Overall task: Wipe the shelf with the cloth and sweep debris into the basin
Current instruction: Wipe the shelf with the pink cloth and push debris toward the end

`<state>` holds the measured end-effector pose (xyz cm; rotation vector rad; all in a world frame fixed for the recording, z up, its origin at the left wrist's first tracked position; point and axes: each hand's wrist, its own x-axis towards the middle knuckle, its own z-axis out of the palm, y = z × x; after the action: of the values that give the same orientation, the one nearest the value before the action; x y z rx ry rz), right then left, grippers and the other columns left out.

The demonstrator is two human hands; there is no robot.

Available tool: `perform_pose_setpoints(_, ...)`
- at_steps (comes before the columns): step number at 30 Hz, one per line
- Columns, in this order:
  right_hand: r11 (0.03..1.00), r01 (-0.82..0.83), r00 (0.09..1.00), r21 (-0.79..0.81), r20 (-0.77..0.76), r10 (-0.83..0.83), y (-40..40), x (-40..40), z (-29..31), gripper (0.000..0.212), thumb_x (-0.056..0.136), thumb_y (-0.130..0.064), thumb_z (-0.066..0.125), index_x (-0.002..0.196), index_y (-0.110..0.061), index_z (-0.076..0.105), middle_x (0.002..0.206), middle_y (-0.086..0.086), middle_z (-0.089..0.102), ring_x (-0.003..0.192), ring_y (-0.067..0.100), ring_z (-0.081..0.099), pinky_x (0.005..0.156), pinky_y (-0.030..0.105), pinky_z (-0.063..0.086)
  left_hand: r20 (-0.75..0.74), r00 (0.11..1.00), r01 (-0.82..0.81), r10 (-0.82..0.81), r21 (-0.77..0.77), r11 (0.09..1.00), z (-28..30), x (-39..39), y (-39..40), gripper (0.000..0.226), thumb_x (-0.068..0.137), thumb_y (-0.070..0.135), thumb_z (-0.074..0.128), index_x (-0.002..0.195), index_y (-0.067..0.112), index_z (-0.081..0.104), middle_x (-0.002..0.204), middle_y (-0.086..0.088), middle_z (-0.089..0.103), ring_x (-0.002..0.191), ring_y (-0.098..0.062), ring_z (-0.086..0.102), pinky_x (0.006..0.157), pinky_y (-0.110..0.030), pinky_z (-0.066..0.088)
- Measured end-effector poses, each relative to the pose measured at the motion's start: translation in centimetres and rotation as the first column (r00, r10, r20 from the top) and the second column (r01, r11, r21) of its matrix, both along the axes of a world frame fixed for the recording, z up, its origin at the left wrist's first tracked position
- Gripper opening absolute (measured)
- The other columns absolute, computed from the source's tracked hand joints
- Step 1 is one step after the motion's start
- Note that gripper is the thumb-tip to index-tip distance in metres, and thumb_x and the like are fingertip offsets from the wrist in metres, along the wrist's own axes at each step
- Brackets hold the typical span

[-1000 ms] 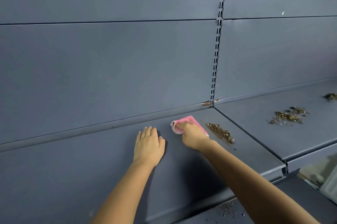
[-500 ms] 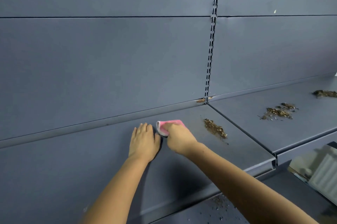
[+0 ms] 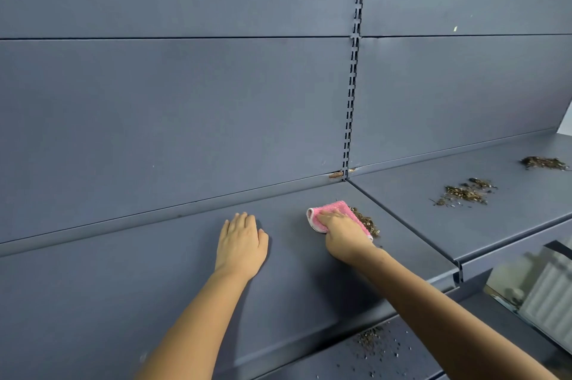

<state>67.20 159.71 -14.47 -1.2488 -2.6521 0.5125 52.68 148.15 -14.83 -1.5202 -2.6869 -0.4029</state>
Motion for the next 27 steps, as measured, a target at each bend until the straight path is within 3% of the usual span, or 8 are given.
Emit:
perform_pose_setpoints(3,0.998,0.04,0.999,-0.041,0.005,-0.04,0.3,-0.4,0.2,0.06,0.086,0.005,0.035,0.142,-0.017,0.036,0.153,0.008,0.03,0.14,0.026,0.031,0.113,0.036,0.03,0.003,1.0,-0.002,0.002,0.006,1.0,0.0,0.0,0.1,0.045,0.102,0.023,0.023,0.144,0.007,0.03,0.158,-0.006,0.021,0.149,-0.017,0.012,0.122,-0.031,0.005)
perform_pose_setpoints(6,0.999,0.032,0.998,-0.011,-0.05,-0.033,-0.2,-0.1,0.6,0.052,0.09,0.0,0.036,0.14,-0.014,0.04,0.147,0.01,0.039,0.135,0.025,0.037,0.106,0.028,0.033,0.004,1.0,0.003,-0.003,0.01,1.0,0.0,0.0,0.1,0.045,0.102,0.023,0.024,0.144,0.007,0.03,0.158,-0.006,0.022,0.149,-0.018,0.012,0.123,-0.031,0.006)
perform_pose_setpoints(9,0.997,-0.08,0.99,-0.009,-0.115,0.079,-2.0,-1.8,0.9,0.049,0.091,0.0,0.037,0.138,-0.014,0.044,0.144,0.009,0.042,0.119,0.002,0.03,0.091,0.017,0.022,-0.002,1.0,0.001,-0.001,-0.005,1.0,-0.2,0.0,0.4,0.044,0.102,0.023,0.024,0.143,0.007,0.031,0.157,-0.007,0.024,0.149,-0.018,0.014,0.122,-0.032,0.006)
perform_pose_setpoints(11,0.989,-0.129,0.991,-0.079,-0.045,0.126,-3.7,-4.2,0.6,0.035,0.088,0.003,0.038,0.11,-0.011,0.062,0.128,0.009,0.053,0.112,0.001,0.029,0.096,0.019,0.023,0.011,1.0,-0.017,0.017,-0.006,1.0,-0.3,-0.1,0.5,0.041,0.101,0.022,0.025,0.137,0.007,0.037,0.153,-0.01,0.032,0.146,-0.021,0.021,0.122,-0.033,0.011)
perform_pose_setpoints(13,0.984,-0.123,0.99,-0.125,0.051,0.131,-4.0,-6.8,-0.4,0.023,0.085,0.003,0.041,0.082,-0.012,0.059,0.118,0.009,0.058,0.126,0.013,0.041,0.099,0.027,0.036,0.014,0.999,-0.036,0.036,0.008,0.999,-0.3,-0.3,0.6,0.036,0.101,0.02,0.025,0.129,0.008,0.044,0.145,-0.008,0.041,0.142,-0.022,0.028,0.12,-0.033,0.016)
perform_pose_setpoints(16,0.99,-0.106,0.988,-0.094,0.099,0.115,-2.5,-8.5,-0.2,0.036,0.082,-0.003,0.047,0.115,-0.01,0.057,0.131,0.007,0.054,0.129,0.021,0.043,0.099,0.025,0.034,0.019,0.999,-0.029,0.029,0.021,0.999,-0.2,-0.3,0.6,0.041,0.1,0.018,0.026,0.138,0.007,0.037,0.154,-0.008,0.03,0.147,-0.019,0.019,0.122,-0.032,0.01)
perform_pose_setpoints(22,0.997,0.079,0.993,-0.024,0.085,-0.077,0.8,-6.5,1.6,0.047,0.082,0.011,0.039,0.127,-0.002,0.048,0.132,0.018,0.05,0.127,0.032,0.045,0.107,0.035,0.038,0.007,0.999,-0.032,0.032,0.013,0.999,-0.2,-0.2,0.5,0.047,0.101,0.02,0.024,0.147,0.007,0.025,0.159,-0.006,0.018,0.15,-0.017,0.01,0.123,-0.031,0.004)
perform_pose_setpoints(27,0.987,0.158,0.984,-0.013,0.088,-0.156,1.7,-5.9,1.0,0.061,0.085,0.005,0.04,0.144,-0.007,0.026,0.15,0.019,0.029,0.144,0.036,0.015,0.119,0.041,0.018,0.006,0.999,-0.036,0.036,0.004,0.999,-0.3,-0.2,0.4,0.048,0.102,0.02,0.023,0.148,0.007,0.024,0.159,-0.005,0.019,0.15,-0.017,0.01,0.123,-0.031,0.005)
